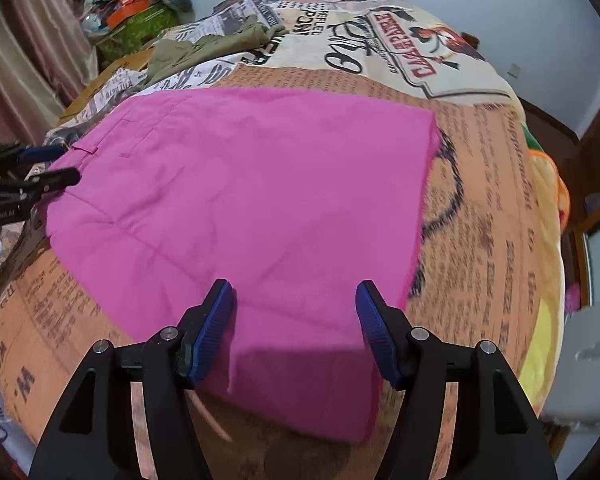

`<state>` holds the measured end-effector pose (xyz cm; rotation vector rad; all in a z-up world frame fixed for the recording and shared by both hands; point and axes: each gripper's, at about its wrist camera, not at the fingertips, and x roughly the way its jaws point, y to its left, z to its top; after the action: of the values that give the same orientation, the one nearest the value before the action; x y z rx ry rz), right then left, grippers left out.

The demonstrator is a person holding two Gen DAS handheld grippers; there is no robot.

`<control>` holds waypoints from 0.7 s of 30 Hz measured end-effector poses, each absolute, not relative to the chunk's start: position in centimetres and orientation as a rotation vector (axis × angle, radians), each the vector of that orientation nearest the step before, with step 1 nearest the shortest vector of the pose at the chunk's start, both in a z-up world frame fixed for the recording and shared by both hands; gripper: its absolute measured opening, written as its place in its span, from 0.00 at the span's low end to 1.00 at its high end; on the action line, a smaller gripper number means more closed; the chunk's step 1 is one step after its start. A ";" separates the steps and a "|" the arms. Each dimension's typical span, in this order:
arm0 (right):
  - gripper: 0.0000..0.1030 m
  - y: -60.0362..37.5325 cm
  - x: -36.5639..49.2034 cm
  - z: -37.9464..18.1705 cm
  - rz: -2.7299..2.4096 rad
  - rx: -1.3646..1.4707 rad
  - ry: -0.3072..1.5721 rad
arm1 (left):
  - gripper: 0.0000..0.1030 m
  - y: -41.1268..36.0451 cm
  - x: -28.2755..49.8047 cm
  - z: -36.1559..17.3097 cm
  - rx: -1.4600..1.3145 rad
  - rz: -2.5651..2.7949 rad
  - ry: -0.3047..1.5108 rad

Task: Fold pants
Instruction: 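Open both tools and raise them above the pink pants, then lower the left tool and grasp the pink pants edge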

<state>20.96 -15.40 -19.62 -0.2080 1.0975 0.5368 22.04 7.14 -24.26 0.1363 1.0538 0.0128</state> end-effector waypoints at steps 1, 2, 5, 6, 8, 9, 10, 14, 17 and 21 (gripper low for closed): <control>0.59 -15.6 20.7 -19.6 0.532 -0.203 1.097 | 0.67 7.2 21.8 -24.2 0.133 0.016 1.048; 0.59 -15.6 20.4 -19.6 0.528 -0.201 1.098 | 0.67 7.2 21.6 -24.0 0.127 0.018 1.047; 0.59 -15.7 19.9 -19.1 0.511 -0.206 1.090 | 0.67 7.5 20.9 -23.1 0.106 0.031 1.042; 0.59 -15.8 19.8 -18.9 0.510 -0.202 1.085 | 0.67 7.7 20.6 -22.6 0.099 0.041 1.029; 0.59 -15.8 19.3 -18.1 0.512 -0.179 1.059 | 0.67 8.1 19.9 -21.8 0.076 0.051 1.012; 0.59 -15.8 19.1 -17.7 0.515 -0.170 1.047 | 0.67 8.3 19.6 -21.4 0.059 0.051 1.006; 0.59 -15.7 18.9 -17.1 0.522 -0.157 1.030 | 0.67 8.5 19.2 -21.1 0.045 0.052 0.998; 0.59 -14.5 18.2 -15.3 0.553 -0.131 0.966 | 0.67 9.4 17.6 -20.4 -0.020 0.048 0.985; 0.59 -13.3 17.6 -14.5 0.578 -0.130 0.925 | 0.67 10.0 16.7 -20.9 -0.096 0.035 1.015; 0.60 -11.8 17.3 -15.1 0.609 -0.125 0.922 | 0.67 10.0 15.6 -22.2 -0.194 0.006 1.065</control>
<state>17.33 -11.82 -15.09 -0.1247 0.9216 0.6085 15.64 10.05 -22.17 -0.1943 1.0652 0.0056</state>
